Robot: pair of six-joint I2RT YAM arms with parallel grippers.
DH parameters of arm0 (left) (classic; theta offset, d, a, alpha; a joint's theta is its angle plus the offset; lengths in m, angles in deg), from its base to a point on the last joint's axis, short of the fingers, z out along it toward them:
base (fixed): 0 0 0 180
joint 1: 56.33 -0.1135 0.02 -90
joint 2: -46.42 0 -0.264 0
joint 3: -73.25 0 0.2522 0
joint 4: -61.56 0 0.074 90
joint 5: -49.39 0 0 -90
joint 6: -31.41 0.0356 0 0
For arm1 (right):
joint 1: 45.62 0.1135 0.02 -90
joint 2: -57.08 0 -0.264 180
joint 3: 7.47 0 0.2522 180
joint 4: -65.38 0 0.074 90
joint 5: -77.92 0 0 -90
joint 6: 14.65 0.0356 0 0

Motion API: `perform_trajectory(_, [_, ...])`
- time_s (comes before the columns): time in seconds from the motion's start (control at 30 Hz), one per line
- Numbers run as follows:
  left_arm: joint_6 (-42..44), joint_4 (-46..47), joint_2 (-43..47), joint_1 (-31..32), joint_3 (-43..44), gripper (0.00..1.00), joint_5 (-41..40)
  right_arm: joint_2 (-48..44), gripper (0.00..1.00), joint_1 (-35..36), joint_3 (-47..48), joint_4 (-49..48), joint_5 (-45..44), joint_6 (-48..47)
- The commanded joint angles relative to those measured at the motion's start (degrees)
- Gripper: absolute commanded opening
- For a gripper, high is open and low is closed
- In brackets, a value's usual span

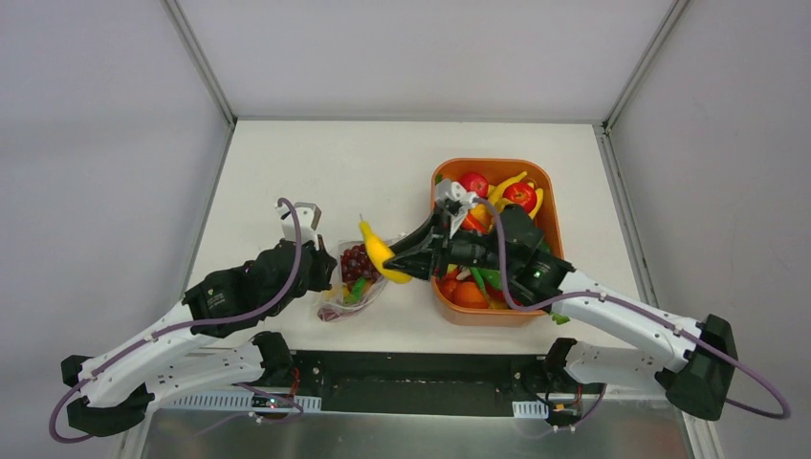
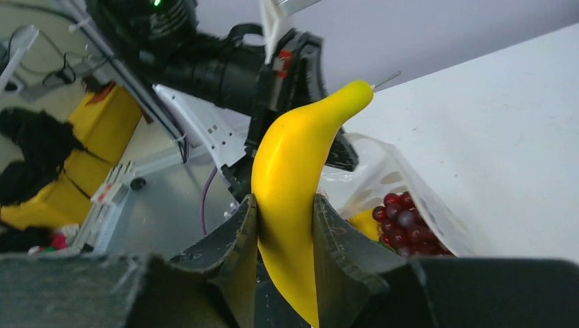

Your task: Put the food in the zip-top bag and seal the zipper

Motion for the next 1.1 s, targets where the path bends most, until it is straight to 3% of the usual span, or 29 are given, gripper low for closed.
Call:
perform_trajectory(0.0, [-1.0, 2.3, 0.3, 0.6, -0.3, 0.00, 1.0, 3.3, 0.00, 4.0, 4.2, -7.6, 4.1, -10.3])
perform_trajectory(0.27, [-1.7, 3.9, 0.2, 0.7, -1.3, 0.00, 2.3, 6.3, 0.00, 5.8, 2.2, -20.9, 4.3, -14.6])
perform_trajectory(0.47, [-1.9, 3.8, 0.7, 0.7, -1.3, 0.00, 2.3, 8.5, 0.00, 5.9, 1.9, -31.6, 1.4, -9.4])
perform_trajectory(0.6, [-2.2, 3.7, 1.4, 0.6, -1.4, 0.00, 1.8, 10.6, 0.00, 6.0, -0.6, -32.6, -1.3, -7.7])
perform_trajectory(0.77, [-2.4, 3.7, 2.6, 0.7, -1.9, 0.00, 1.0, 10.9, 0.00, 5.9, -10.4, -34.7, -9.0, -8.6])
perform_trajectory(0.83, [-2.5, 3.4, 2.9, 0.7, -1.8, 0.00, 0.6, 10.2, 0.00, 5.6, -13.1, -33.5, -7.3, -11.0])
perform_trajectory(1.07, [-2.6, 3.0, 4.4, 0.7, -1.9, 0.00, -1.3, 8.7, 0.10, 5.5, -8.0, -7.9, -3.6, -29.1])
